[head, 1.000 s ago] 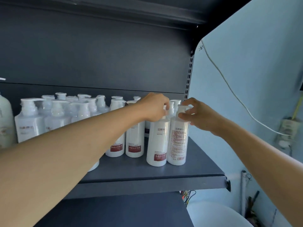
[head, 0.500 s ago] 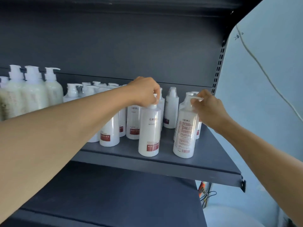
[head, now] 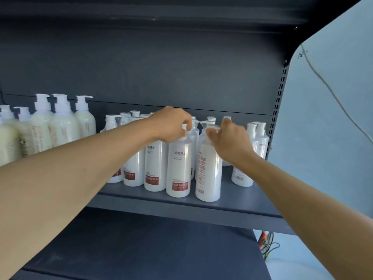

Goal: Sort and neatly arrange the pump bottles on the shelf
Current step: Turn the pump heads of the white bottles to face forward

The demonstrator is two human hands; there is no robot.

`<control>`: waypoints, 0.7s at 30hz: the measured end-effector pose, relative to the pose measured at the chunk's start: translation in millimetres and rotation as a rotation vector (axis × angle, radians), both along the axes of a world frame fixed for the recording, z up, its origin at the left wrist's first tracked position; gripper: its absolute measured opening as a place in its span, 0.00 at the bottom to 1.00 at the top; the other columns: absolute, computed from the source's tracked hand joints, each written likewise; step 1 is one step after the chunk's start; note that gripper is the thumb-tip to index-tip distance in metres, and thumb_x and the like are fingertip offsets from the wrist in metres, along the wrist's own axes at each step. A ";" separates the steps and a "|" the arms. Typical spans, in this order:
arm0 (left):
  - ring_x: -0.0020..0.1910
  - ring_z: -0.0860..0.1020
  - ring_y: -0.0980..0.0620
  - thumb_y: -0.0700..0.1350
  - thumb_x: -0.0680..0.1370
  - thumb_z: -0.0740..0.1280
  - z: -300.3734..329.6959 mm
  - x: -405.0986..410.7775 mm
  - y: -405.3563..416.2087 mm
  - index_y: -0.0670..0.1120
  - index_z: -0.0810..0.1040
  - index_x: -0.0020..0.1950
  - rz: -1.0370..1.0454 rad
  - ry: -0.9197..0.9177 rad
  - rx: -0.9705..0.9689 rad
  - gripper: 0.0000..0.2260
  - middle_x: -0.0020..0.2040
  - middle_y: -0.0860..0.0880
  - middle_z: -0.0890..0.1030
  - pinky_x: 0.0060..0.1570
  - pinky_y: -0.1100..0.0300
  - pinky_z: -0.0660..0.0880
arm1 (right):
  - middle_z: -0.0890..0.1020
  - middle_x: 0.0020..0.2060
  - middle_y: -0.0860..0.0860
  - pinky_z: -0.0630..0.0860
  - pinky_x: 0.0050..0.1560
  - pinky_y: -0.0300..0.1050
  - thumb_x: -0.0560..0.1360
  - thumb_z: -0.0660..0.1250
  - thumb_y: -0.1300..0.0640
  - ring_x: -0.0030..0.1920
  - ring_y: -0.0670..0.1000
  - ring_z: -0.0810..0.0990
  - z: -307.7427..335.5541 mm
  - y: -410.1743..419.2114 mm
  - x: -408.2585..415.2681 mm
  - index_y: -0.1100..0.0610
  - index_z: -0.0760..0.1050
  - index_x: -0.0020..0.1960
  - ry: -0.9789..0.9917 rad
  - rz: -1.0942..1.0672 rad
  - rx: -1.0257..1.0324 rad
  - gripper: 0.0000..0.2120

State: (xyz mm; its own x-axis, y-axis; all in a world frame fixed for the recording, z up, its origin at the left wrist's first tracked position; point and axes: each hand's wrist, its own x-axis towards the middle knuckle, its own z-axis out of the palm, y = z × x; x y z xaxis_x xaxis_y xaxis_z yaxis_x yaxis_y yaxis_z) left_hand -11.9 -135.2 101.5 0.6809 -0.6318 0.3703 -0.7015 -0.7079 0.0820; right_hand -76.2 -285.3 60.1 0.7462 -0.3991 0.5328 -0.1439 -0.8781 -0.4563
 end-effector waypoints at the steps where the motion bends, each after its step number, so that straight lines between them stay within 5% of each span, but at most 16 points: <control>1: 0.64 0.68 0.48 0.44 0.79 0.61 -1.0 1.7 -0.3 0.51 0.76 0.60 -0.008 -0.008 0.010 0.11 0.64 0.49 0.74 0.49 0.59 0.64 | 0.77 0.49 0.57 0.71 0.42 0.48 0.77 0.58 0.45 0.46 0.58 0.75 1.4 0.3 -1.3 0.58 0.65 0.51 0.026 -0.007 0.013 0.15; 4: 0.65 0.68 0.47 0.45 0.79 0.61 -4.7 8.1 1.1 0.52 0.75 0.61 -0.043 -0.001 0.000 0.11 0.62 0.49 0.75 0.50 0.58 0.65 | 0.74 0.54 0.51 0.76 0.49 0.48 0.75 0.64 0.43 0.51 0.52 0.75 6.1 -6.9 -15.4 0.57 0.64 0.61 0.131 0.143 0.299 0.23; 7: 0.65 0.68 0.45 0.45 0.79 0.60 -9.4 11.2 3.4 0.53 0.74 0.62 -0.077 -0.012 -0.021 0.12 0.60 0.48 0.77 0.53 0.55 0.65 | 0.71 0.62 0.51 0.72 0.62 0.49 0.72 0.71 0.54 0.61 0.52 0.73 -0.3 -18.5 -29.2 0.53 0.58 0.70 0.336 0.340 0.524 0.32; 10: 0.66 0.66 0.45 0.45 0.80 0.59 -13.2 13.5 4.9 0.54 0.72 0.65 -0.083 -0.053 -0.023 0.15 0.60 0.48 0.77 0.58 0.53 0.64 | 0.75 0.59 0.55 0.76 0.55 0.47 0.69 0.72 0.62 0.56 0.53 0.75 -26.0 -21.8 -22.0 0.54 0.61 0.67 0.418 0.283 0.465 0.31; 13: 0.66 0.66 0.44 0.46 0.80 0.59 -17.7 16.0 4.8 0.54 0.69 0.68 -0.093 -0.136 -0.025 0.16 0.58 0.48 0.78 0.58 0.53 0.63 | 0.76 0.56 0.51 0.75 0.59 0.51 0.68 0.75 0.60 0.57 0.53 0.75 -51.1 -16.5 -13.0 0.55 0.66 0.62 0.304 0.222 0.540 0.27; 16: 0.63 0.67 0.43 0.47 0.79 0.59 -22.6 18.4 4.5 0.53 0.66 0.69 -0.093 -0.202 -0.045 0.18 0.57 0.47 0.79 0.56 0.53 0.63 | 0.77 0.51 0.51 0.77 0.50 0.47 0.63 0.78 0.50 0.51 0.51 0.77 -66.5 1.0 -8.0 0.56 0.69 0.55 0.100 0.065 0.438 0.27; 18: 0.61 0.68 0.43 0.48 0.78 0.60 -23.7 20.2 4.9 0.52 0.66 0.69 -0.089 -0.251 -0.041 0.19 0.58 0.48 0.79 0.55 0.53 0.64 | 0.75 0.49 0.50 0.76 0.44 0.47 0.60 0.77 0.43 0.47 0.50 0.77 -75.0 15.7 -6.3 0.56 0.68 0.53 -0.027 -0.102 0.315 0.31; 21: 0.60 0.67 0.43 0.49 0.78 0.61 -23.2 20.9 8.7 0.51 0.66 0.69 -0.079 -0.285 -0.029 0.19 0.59 0.48 0.78 0.54 0.53 0.64 | 0.73 0.51 0.49 0.80 0.46 0.51 0.55 0.76 0.38 0.48 0.51 0.78 -90.3 24.0 -7.3 0.54 0.64 0.54 -0.048 -0.063 0.428 0.36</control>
